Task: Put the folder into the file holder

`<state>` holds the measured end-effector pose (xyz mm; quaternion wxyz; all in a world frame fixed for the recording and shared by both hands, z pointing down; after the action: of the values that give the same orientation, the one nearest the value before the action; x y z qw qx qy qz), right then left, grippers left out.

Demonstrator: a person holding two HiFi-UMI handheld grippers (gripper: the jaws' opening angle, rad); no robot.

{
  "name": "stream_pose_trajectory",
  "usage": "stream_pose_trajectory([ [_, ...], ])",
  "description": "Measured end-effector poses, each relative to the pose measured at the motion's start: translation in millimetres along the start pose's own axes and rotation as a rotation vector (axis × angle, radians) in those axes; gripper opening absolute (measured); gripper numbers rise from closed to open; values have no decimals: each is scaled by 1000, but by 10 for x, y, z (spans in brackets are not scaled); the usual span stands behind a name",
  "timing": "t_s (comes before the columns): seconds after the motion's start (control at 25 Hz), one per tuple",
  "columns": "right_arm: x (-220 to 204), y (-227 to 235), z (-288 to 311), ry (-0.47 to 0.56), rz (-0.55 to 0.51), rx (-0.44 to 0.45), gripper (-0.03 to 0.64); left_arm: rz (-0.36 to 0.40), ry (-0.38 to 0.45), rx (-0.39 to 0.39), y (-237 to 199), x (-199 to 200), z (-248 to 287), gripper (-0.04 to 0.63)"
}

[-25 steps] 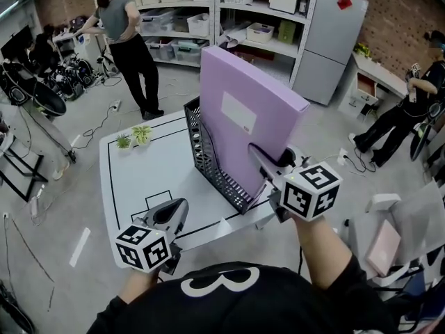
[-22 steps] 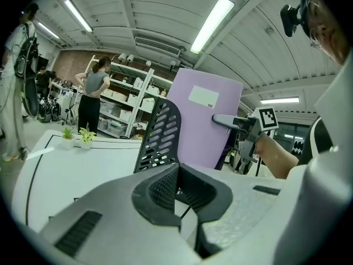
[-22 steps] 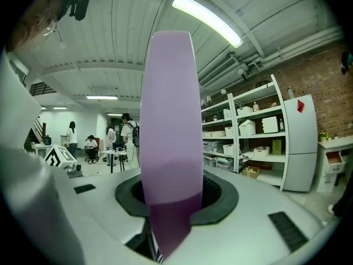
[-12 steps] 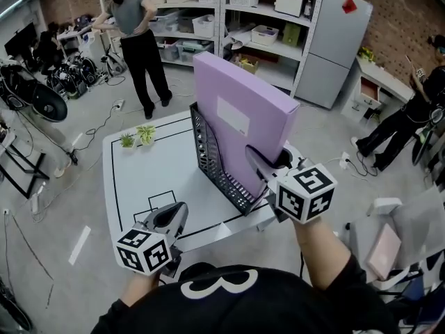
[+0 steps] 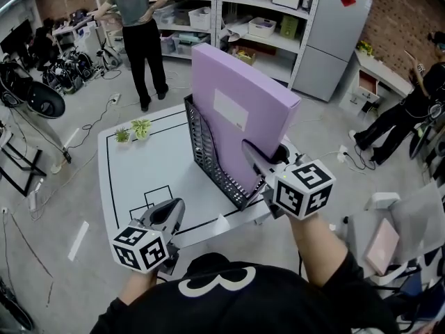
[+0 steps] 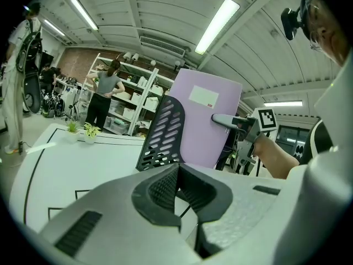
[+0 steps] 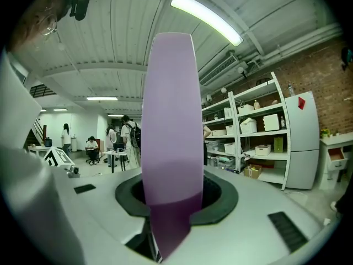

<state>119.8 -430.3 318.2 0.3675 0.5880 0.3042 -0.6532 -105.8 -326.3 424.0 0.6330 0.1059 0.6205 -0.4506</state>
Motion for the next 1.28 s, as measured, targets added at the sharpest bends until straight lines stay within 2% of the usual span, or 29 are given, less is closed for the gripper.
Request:
stream_pose_trajectory([
  [0.44,-428,58,41,-40,21,-21,143,-1,-32,-9,-22,-44,150,5],
  [0.68,-700,52,68,-60,29,-23,144,-7,-21,-6,-122,-87,166,6],
  [1.0,-1023,75,122,-129,29,-18,146,-60,-43,14,-324,-312,281,6],
  [1.28,-1084,-2,135,-158,-48,14,149,-47,-62,3,-237,-302,360,5],
])
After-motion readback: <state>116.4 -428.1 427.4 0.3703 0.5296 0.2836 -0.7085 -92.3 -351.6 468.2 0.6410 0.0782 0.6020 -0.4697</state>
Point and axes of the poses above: the fingertips, and each gripper's own axes: z forward along the fingers, y to its right, x out of its top, the point moved 6 cm from there along -z, backward along the fingers, and after that the axes turned 9 degrees about -x, right-handed, at the moved point
